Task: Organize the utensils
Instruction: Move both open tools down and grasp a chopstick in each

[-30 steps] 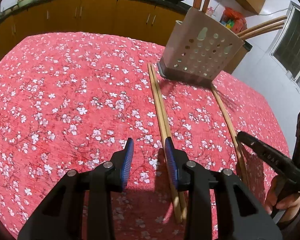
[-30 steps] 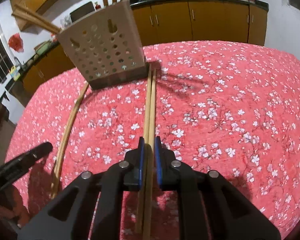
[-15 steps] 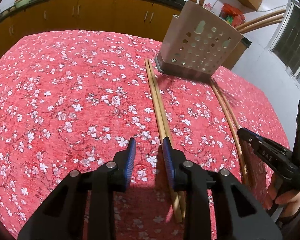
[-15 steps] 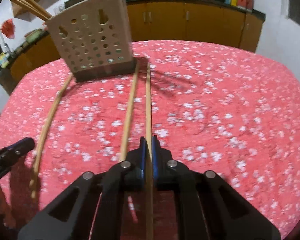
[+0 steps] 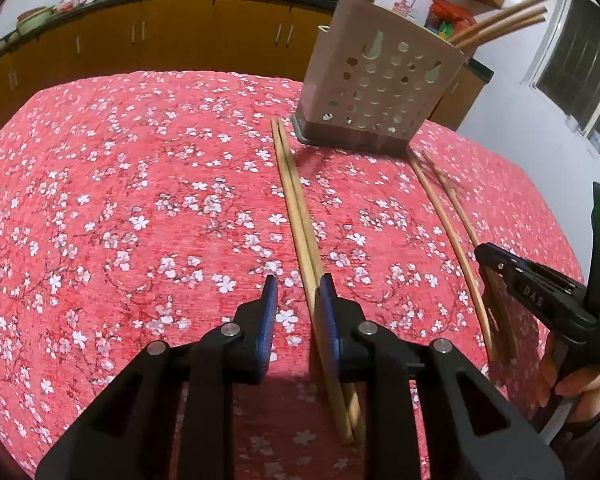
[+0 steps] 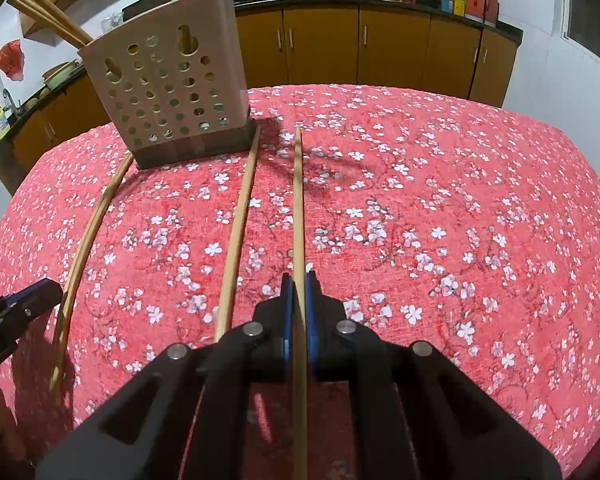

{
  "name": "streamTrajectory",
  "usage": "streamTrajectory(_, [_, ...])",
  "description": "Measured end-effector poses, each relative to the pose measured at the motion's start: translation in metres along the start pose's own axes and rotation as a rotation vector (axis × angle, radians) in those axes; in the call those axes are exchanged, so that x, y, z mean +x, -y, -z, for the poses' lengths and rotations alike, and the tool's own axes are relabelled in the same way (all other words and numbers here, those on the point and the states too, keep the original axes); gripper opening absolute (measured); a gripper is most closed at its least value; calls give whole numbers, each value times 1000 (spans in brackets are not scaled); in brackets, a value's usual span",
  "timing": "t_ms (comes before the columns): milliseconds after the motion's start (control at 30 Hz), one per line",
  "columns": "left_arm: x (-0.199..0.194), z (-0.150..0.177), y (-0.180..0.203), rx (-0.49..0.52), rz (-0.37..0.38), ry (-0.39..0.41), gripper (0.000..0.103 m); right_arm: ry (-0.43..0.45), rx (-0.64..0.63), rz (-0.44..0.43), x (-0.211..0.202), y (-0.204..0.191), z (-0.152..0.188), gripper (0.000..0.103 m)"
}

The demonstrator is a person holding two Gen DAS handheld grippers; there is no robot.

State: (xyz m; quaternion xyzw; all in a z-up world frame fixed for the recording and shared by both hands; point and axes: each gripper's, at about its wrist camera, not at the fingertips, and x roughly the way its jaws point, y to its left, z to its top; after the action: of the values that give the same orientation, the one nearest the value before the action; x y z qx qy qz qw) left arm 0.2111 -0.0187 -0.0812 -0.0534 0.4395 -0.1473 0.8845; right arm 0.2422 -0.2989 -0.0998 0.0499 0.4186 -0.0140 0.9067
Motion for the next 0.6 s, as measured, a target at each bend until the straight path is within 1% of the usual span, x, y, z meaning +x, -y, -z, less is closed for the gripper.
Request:
streamTrajectory(33, [2, 0, 2, 14, -15, -3, 19, 0, -1, 1, 0, 0, 0, 8])
streamTrajectory(133, [6, 1, 11, 71, -71, 3, 19, 0, -9, 6, 0, -1, 0, 8])
streamTrajectory(200, [9, 2, 15, 103, -115, 2, 13, -3, -13, 8, -1, -1, 1, 8])
streamTrajectory(300, [9, 3, 16, 120, -136, 11, 12, 1, -18, 7, -4, -2, 4, 9])
streamTrajectory(333, [9, 3, 15, 123, -147, 13, 9, 5, -22, 10, -4, -2, 5, 9])
streamTrajectory(367, [10, 2, 15, 125, -163, 16, 8, 10, -33, 14, -4, -3, 5, 9])
streamTrajectory(467, [9, -3, 3, 97, -190, 18, 8, 17, -36, 8, -4, -2, 6, 8])
streamTrajectory(600, [2, -10, -31, 20, -232, 28, 8, 29, 6, 23, -2, 12, 3, 8])
